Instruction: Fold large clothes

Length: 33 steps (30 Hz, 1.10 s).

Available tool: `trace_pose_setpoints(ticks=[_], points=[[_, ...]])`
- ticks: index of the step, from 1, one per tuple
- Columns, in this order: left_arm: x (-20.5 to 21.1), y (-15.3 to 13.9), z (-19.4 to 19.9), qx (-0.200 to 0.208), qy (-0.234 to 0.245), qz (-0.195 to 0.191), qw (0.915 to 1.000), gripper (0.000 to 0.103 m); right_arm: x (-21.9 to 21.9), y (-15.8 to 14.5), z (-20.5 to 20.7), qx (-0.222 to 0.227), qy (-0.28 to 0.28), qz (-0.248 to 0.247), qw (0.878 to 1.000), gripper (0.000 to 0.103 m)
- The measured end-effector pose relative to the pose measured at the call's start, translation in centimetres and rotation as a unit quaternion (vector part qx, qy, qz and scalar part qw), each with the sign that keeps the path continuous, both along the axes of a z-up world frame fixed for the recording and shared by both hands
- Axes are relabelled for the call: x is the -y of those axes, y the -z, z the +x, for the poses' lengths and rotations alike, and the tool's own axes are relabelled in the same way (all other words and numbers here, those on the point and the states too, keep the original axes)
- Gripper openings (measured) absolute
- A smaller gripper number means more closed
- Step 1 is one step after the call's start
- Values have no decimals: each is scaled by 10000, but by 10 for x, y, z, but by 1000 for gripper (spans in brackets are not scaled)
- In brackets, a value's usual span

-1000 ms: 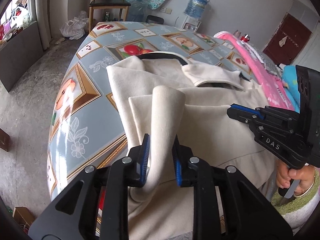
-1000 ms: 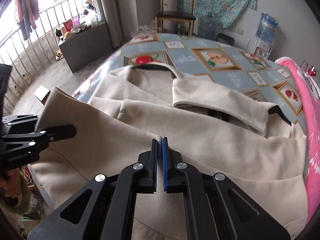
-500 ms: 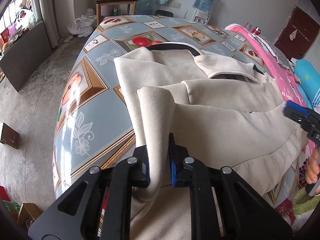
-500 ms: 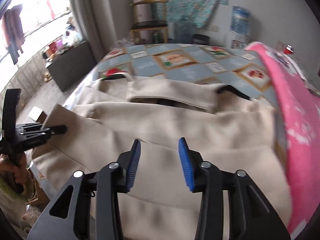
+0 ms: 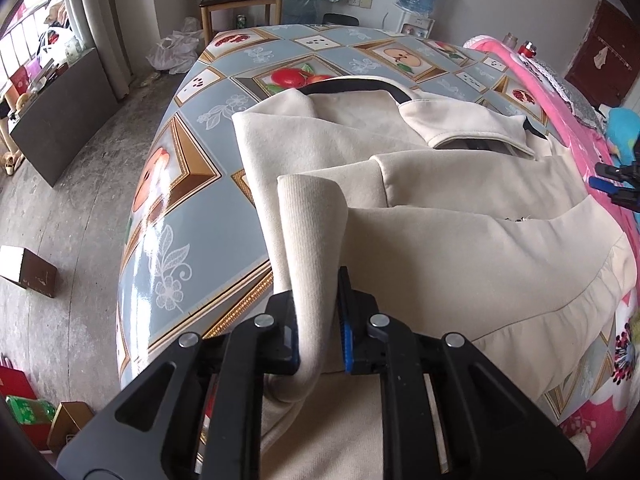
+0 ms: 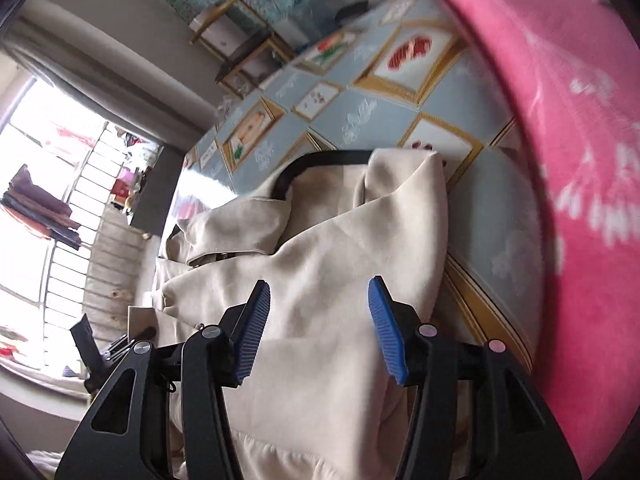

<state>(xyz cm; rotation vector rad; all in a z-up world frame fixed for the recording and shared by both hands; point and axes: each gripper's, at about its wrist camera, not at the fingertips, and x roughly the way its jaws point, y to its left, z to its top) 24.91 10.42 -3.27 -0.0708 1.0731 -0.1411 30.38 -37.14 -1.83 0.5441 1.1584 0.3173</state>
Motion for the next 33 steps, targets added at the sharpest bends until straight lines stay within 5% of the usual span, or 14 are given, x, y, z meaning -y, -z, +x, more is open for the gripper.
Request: trace_pose_setpoints(ticks=[3, 13, 17, 22, 28, 33], points=[[1, 0, 0, -13, -91, 11, 10000, 15, 3, 25, 10, -488, -120, 155, 9986, 50], [5, 0, -1, -58, -154, 137, 9998, 15, 4, 25, -43, -598, -600, 931, 9920, 50], [5, 0, -1, -48, -183, 134, 9997, 15, -17, 16, -48, -438, -806, 121, 9957, 47], [6, -1, -2, -23, -200, 171, 9997, 14, -60, -3, -56, 23, -1034, -1548, 9825, 11], [11, -2, -2, -4, -203, 316, 9993, 14, -91, -10, -63, 376, -1010, -2952, 9493, 11], [11, -7, -4, 8, -279, 312, 9991, 14, -92, -8, -66, 561, -767, -3234, 9415, 10]])
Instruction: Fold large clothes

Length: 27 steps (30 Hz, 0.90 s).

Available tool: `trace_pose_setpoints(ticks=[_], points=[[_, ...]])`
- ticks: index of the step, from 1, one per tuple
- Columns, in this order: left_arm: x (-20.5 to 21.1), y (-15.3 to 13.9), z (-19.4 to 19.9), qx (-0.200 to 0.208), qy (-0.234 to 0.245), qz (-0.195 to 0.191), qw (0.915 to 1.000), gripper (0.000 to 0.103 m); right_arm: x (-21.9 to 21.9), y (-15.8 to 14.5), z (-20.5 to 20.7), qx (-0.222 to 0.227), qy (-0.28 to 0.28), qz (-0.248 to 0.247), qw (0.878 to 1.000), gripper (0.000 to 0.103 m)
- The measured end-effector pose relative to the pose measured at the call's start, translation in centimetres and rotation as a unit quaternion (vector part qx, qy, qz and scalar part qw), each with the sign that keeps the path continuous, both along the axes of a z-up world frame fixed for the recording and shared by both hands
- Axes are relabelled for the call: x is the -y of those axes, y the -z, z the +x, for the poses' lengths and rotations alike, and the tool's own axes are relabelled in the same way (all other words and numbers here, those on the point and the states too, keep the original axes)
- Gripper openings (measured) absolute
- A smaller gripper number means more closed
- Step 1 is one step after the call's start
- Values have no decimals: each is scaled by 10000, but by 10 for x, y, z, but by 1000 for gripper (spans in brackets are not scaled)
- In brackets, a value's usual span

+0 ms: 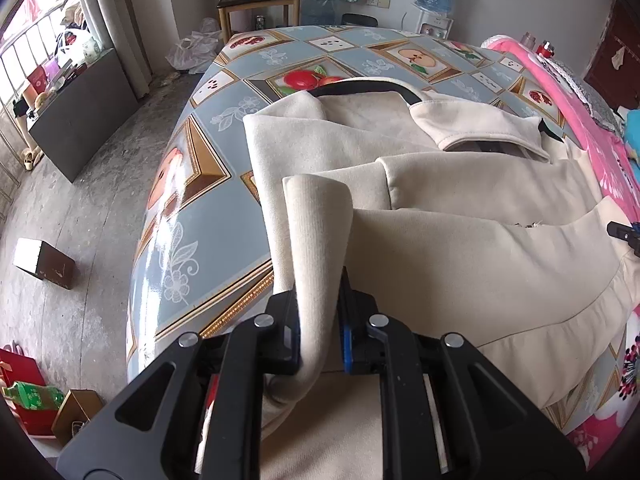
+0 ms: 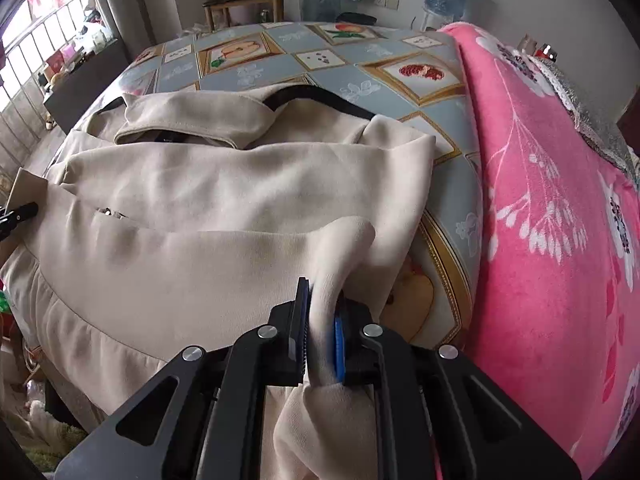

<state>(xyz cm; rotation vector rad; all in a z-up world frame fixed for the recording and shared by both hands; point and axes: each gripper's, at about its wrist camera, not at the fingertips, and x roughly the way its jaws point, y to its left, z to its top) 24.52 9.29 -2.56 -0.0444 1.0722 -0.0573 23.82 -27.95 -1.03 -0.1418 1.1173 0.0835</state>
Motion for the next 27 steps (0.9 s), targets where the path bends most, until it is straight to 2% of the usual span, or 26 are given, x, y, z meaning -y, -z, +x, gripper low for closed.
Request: trace_pose_setpoints(ticks=[3, 8, 15, 21, 27], points=[[-1, -2, -1, 16, -17, -8, 10000, 14, -6, -8, -3, 161, 39, 24, 9999, 10], [1, -2, 0, -22, 17, 44, 10000, 14, -4, 11, 1, -74, 312, -188, 9993, 10], [1, -2, 0, -24, 27, 43, 10000, 14, -9, 14, 1, -71, 360, -374, 9986, 10], [1, -3, -1, 5, 51, 26, 10000, 14, -19, 7, -8, 187, 322, -706, 9968, 9], [-1, -1, -1, 27, 82, -3, 10000, 14, -21, -5, -15, 446, 431, -791, 9949, 8]])
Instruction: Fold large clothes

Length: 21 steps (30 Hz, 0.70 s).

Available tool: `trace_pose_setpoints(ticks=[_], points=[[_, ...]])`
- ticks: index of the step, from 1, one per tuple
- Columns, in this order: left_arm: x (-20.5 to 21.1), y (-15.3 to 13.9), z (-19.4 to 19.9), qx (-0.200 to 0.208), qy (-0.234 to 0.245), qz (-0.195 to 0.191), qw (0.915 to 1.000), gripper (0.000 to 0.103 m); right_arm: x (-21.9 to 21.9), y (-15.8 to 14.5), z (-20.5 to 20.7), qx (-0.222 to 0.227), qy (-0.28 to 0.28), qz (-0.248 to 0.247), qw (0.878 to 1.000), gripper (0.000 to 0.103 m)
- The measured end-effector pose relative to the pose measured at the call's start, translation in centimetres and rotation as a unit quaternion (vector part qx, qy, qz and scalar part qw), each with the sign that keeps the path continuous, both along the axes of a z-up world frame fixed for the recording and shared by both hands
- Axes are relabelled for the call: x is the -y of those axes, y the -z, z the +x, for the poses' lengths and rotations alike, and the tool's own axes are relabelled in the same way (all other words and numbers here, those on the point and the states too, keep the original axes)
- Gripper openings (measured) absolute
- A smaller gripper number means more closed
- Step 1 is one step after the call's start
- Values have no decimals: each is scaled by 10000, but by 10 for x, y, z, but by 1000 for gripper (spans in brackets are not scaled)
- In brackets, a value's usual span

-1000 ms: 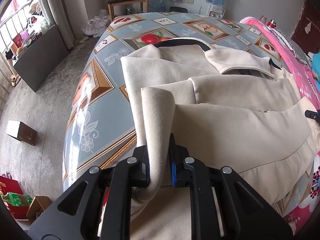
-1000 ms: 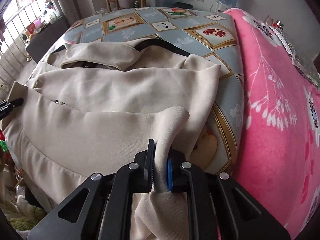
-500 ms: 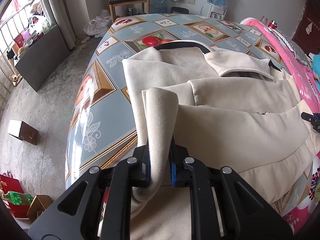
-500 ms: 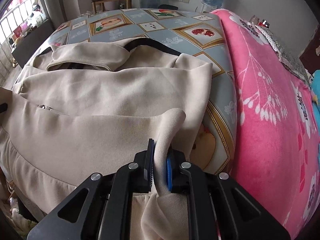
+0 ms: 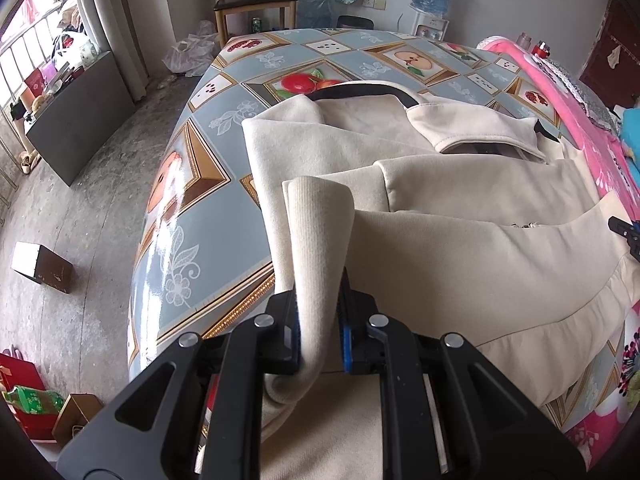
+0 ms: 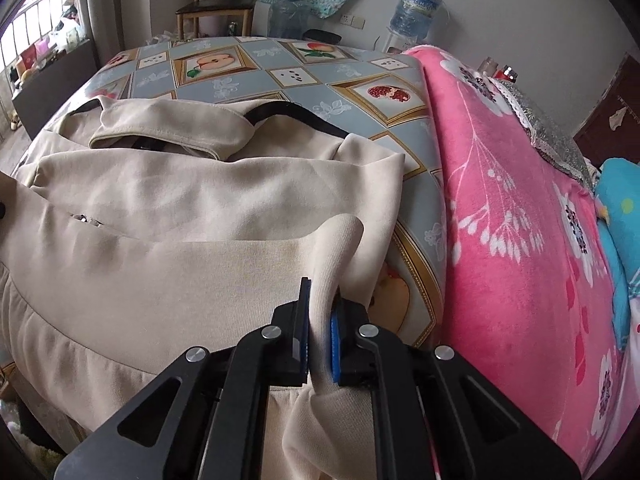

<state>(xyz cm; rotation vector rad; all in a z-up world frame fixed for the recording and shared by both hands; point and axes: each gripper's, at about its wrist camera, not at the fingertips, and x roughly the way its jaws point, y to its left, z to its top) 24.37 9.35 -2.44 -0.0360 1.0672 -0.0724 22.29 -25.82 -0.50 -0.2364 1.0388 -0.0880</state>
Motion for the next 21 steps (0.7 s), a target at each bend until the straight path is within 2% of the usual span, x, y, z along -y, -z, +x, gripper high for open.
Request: trace_pose_setpoints(ticks=[21], points=[[0, -10, -11, 249, 9, 43, 9997, 12, -1, -23, -20, 632, 187, 133, 9977, 7]])
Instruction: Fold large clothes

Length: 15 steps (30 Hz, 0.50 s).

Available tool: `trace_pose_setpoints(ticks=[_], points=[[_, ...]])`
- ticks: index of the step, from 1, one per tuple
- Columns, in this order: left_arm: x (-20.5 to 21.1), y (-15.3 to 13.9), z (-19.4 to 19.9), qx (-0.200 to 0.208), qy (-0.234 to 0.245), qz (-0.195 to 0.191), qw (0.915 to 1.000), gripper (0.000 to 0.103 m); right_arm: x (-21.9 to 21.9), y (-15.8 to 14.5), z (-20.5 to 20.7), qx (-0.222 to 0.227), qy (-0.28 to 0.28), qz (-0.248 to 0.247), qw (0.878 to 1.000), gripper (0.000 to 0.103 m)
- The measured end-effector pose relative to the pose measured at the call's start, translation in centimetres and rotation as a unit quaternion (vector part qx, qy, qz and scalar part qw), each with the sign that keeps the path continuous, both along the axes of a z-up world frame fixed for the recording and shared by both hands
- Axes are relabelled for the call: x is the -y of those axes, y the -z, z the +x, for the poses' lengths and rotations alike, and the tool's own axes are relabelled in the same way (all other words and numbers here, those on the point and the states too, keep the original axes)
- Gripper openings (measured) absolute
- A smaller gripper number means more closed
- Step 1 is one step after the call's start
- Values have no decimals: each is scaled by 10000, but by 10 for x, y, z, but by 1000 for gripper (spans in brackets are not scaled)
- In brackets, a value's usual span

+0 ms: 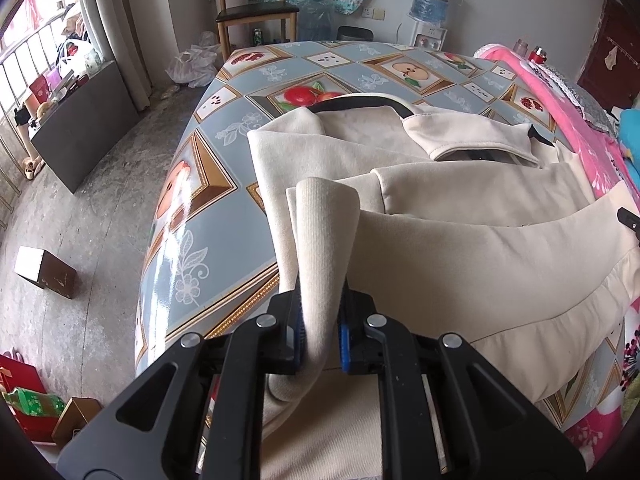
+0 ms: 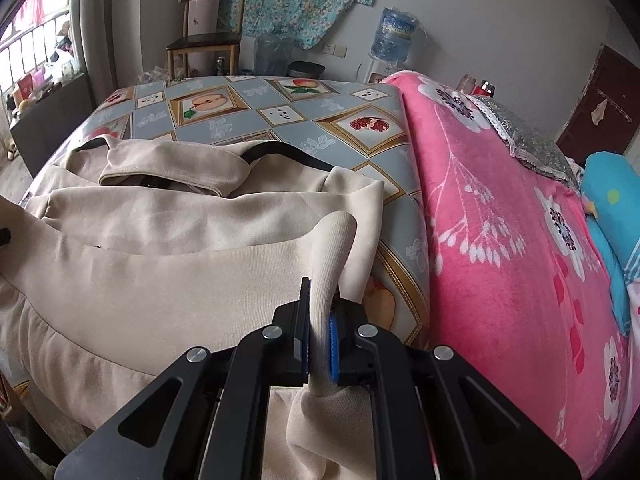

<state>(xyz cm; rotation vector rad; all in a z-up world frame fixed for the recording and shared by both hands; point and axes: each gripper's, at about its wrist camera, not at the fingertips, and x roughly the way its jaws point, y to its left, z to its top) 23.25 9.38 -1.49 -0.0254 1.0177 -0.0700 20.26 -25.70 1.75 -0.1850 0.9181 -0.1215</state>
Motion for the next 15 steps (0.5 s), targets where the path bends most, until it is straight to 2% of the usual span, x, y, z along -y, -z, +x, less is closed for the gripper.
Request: trace_pose_setpoints(ticks=[11, 15], points=[[2, -11, -26, 638, 346, 127, 9973, 11, 0, -5, -9, 218, 181, 98, 9996, 7], [-3, -17, -33, 849, 387, 63, 9956, 11, -2, -10, -12, 340, 295, 109, 9989, 7]])
